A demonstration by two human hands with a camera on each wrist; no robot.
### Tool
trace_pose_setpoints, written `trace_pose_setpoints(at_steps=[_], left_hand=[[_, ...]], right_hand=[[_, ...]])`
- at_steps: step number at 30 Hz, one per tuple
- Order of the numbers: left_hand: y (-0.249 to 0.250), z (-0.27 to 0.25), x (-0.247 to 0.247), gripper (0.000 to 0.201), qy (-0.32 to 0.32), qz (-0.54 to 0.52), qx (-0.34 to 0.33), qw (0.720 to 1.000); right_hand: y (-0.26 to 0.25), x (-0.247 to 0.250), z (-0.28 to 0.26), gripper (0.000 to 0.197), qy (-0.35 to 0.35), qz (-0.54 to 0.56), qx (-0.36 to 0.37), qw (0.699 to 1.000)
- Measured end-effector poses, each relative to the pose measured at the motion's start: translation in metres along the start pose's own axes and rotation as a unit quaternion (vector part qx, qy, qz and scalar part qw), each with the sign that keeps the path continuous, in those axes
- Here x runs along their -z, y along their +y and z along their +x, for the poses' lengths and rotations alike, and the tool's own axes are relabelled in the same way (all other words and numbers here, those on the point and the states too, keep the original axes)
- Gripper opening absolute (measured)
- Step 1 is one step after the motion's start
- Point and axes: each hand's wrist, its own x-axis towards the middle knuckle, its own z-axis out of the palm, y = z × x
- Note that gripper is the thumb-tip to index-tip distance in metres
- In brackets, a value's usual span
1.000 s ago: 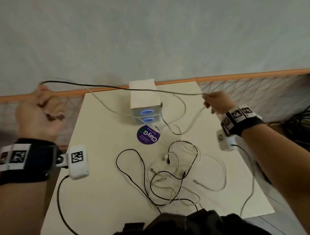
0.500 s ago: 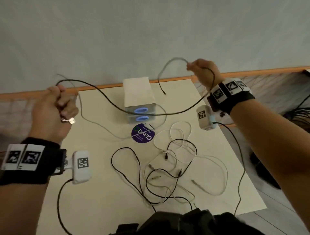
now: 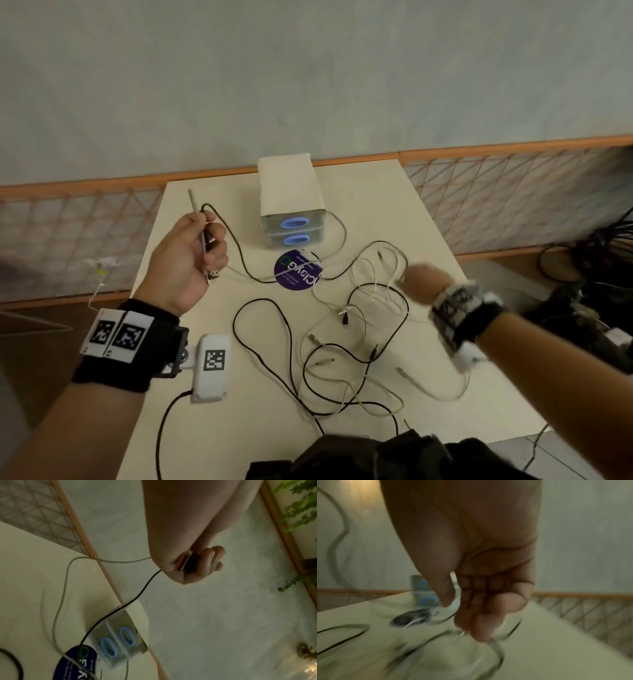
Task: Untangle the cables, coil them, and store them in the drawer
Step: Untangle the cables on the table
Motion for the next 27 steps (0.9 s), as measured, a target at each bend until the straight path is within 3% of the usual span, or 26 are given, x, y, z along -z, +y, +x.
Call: trace_pose_setpoints(at_steps=[3,5,8,10,13,14,16,18,19,20,21,22,25,27], left_hand=[[-0.010,0.000,-0.006,0.025,0.004,0.002,0.013,1.000],[-0.013,-0.001,-0.007,0.025,-0.002,0.004,0.024,1.000],[-0.016,-0.003,-0.010,0.024,-0.012,0.017,0.037,0.999],[-0.018,-0.005,-0.012,0.024,-0.013,0.026,0.042,0.999],[-0.016,-0.006,-0.015,0.022,-0.009,0.044,0.044,0.998],[-0.016,-0.006,-0.016,0.021,-0.008,0.052,0.048,0.997],[-0.014,-0.007,-0.018,0.020,-0.010,0.071,0.056,0.996],[-0.014,-0.007,-0.021,0.020,-0.019,0.081,0.062,0.995],[-0.014,-0.009,-0.022,0.020,-0.025,0.079,0.067,0.994],[-0.014,-0.010,-0.024,0.020,-0.031,0.074,0.073,0.994],[-0.015,-0.012,-0.026,0.020,-0.037,0.065,0.080,0.994],[-0.016,-0.013,-0.027,0.020,-0.043,0.054,0.090,0.994],[-0.019,-0.018,-0.033,0.016,-0.059,0.067,0.117,0.989],[-0.022,-0.021,-0.035,0.012,-0.069,0.129,0.125,0.981]], right_hand=[[-0.033,-0.075,-0.038,0.054,-0.169,0.063,0.003,0.984],[-0.045,-0.109,-0.048,0.044,-0.194,0.107,-0.003,0.975],[-0.044,-0.125,-0.046,0.028,-0.158,0.136,0.000,0.978],[-0.042,-0.112,-0.047,0.030,-0.134,0.164,0.013,0.977],[-0.044,-0.064,-0.060,0.028,-0.014,0.258,0.076,0.963],[-0.048,-0.042,-0.068,0.025,0.032,0.329,0.111,0.937],[-0.062,0.010,-0.092,0.022,0.081,0.497,0.191,0.843],[-0.077,0.059,-0.114,0.025,0.077,0.624,0.276,0.727],[-0.083,0.079,-0.121,0.025,0.062,0.653,0.315,0.686],[-0.089,0.093,-0.125,0.025,0.046,0.653,0.348,0.671],[-0.094,0.100,-0.126,0.028,0.026,0.632,0.369,0.681],[-0.100,0.102,-0.123,0.034,0.007,0.587,0.376,0.717],[-0.113,0.092,-0.112,0.031,0.023,0.319,0.377,0.869],[-0.116,0.086,-0.103,0.027,0.036,0.152,0.395,0.905]])
